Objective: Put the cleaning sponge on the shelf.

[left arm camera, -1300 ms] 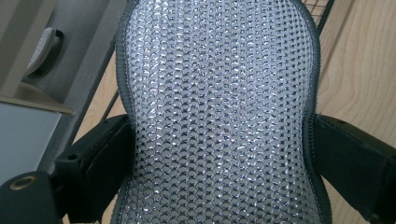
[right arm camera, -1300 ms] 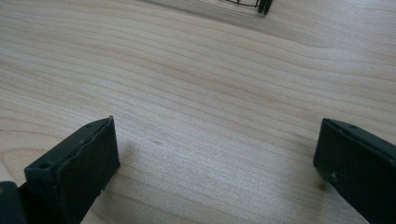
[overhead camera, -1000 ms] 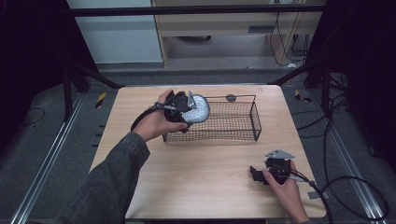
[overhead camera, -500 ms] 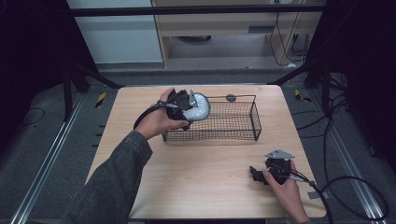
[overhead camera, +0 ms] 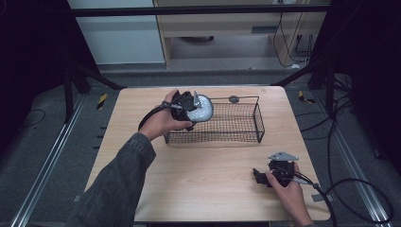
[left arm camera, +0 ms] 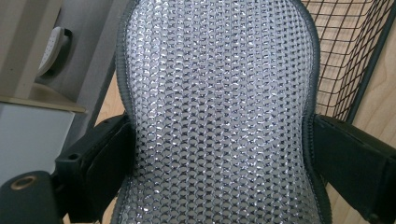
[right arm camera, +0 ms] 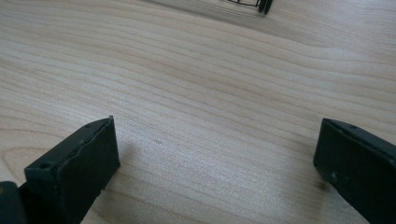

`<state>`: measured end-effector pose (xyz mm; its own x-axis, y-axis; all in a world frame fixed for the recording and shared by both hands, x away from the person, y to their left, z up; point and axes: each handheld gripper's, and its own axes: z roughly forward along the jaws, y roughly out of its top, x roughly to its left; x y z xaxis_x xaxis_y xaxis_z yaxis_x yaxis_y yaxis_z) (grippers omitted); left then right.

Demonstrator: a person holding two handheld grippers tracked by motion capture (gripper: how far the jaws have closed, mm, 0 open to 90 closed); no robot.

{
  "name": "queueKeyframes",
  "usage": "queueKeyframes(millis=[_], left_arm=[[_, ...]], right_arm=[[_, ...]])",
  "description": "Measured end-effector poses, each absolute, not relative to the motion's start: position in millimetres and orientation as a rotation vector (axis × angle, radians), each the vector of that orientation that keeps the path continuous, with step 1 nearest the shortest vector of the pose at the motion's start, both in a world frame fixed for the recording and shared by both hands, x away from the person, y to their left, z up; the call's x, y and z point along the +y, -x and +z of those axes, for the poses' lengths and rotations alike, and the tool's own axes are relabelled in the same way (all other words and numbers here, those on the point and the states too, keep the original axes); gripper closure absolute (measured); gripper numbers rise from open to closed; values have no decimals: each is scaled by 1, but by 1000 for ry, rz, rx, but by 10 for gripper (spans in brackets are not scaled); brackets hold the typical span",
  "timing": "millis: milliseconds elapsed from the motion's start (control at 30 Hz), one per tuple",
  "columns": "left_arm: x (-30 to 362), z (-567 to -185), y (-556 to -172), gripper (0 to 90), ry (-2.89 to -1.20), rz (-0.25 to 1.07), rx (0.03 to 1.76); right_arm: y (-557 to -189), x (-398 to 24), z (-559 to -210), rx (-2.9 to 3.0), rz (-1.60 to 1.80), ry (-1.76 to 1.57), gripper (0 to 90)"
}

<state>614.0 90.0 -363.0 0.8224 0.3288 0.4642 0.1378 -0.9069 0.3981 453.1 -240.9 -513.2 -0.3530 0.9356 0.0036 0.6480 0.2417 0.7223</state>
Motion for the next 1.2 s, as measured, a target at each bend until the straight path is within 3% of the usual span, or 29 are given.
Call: queueKeyframes(millis=[1200], left_arm=[[86, -384, -629, 66, -2711, 763, 326]], right_arm=[[-453, -241, -513, 2088, 894, -1446, 4]])
